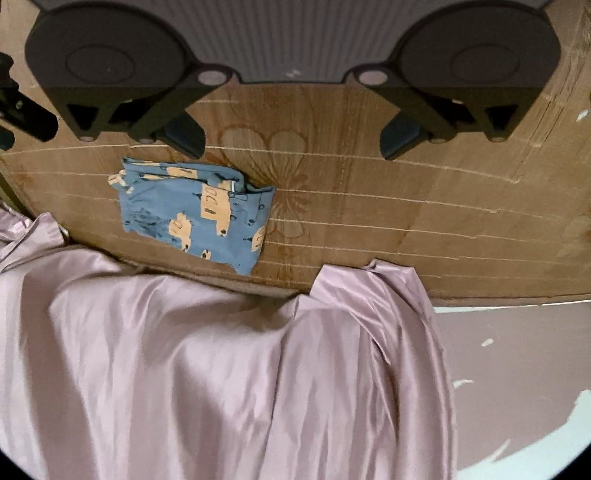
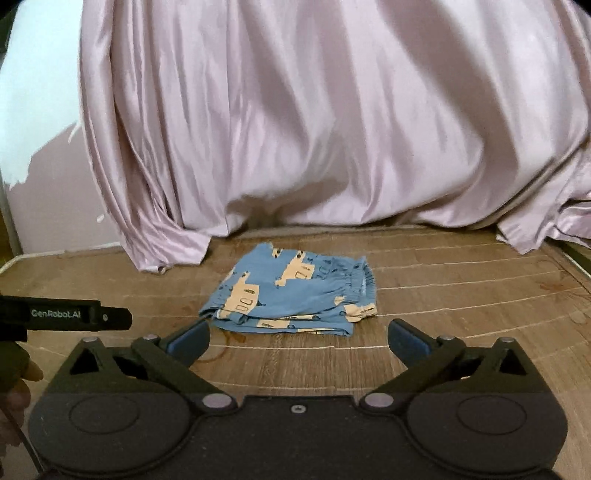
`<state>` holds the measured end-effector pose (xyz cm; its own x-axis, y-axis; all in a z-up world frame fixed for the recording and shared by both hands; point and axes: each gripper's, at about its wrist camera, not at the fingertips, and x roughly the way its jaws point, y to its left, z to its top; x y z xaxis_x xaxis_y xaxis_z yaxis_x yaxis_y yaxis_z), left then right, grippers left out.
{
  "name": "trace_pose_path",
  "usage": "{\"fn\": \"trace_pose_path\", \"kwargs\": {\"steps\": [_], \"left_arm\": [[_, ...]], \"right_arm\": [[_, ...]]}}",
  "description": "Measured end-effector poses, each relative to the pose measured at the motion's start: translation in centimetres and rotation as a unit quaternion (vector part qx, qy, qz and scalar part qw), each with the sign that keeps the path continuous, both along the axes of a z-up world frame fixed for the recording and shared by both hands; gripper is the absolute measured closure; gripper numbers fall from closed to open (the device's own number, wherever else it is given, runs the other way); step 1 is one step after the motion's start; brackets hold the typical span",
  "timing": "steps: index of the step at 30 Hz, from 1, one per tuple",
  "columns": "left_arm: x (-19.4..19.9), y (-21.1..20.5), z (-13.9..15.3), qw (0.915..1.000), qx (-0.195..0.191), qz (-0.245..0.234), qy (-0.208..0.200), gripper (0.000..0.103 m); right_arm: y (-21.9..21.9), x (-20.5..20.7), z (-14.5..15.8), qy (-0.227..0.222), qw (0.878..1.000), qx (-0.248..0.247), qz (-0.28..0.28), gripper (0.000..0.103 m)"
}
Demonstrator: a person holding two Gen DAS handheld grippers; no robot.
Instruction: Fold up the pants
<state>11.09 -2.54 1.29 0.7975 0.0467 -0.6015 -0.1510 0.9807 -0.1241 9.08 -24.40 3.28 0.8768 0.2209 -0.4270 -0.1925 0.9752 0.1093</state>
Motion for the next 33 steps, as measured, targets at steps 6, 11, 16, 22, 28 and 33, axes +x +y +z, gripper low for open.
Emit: {"fn": "trace_pose_path", "kwargs": {"steps": [6, 11, 16, 22, 28, 33], "left_arm": [[-2.3, -0.9, -0.4, 0.9998, 0.02, 0.001, -0.007, 0.0], [-3.0, -1.2, -0.8, 0.9994, 0.034, 0.0, 0.0, 0.0], [-3.3, -1.5, -1.0, 0.9991, 0.043, -0.005, -0.002, 0.0], [-3.3, -1.5, -1.2, 0.9988, 0.047, -0.011, 0.003, 0.0], [-3.3, -1.6, -1.4, 0.9985, 0.053, -0.015, 0.004, 0.0], [-3.2, -1.5, -1.4, 0.9986, 0.051, -0.012, 0.006, 0.0]], "right_arm": [[-0.2, -1.4, -0.4, -0.004, 1.0, -0.021, 0.018, 0.001], [-0.8, -1.3, -0.9, 0.004, 1.0, -0.007, 0.014, 0.001], [-0.9, -1.2, -1.1, 0.003, 1.0, -0.007, 0.013, 0.001], [-0.7, -0.9, -1.4, 0.012, 1.0, -0.008, 0.015, 0.001], [-0.4, -0.8, -1.6, 0.018, 1.0, -0.01, 0.022, 0.001], [-0.3, -0.7, -1.8, 0.022, 0.999, -0.012, 0.023, 0.001]]}}
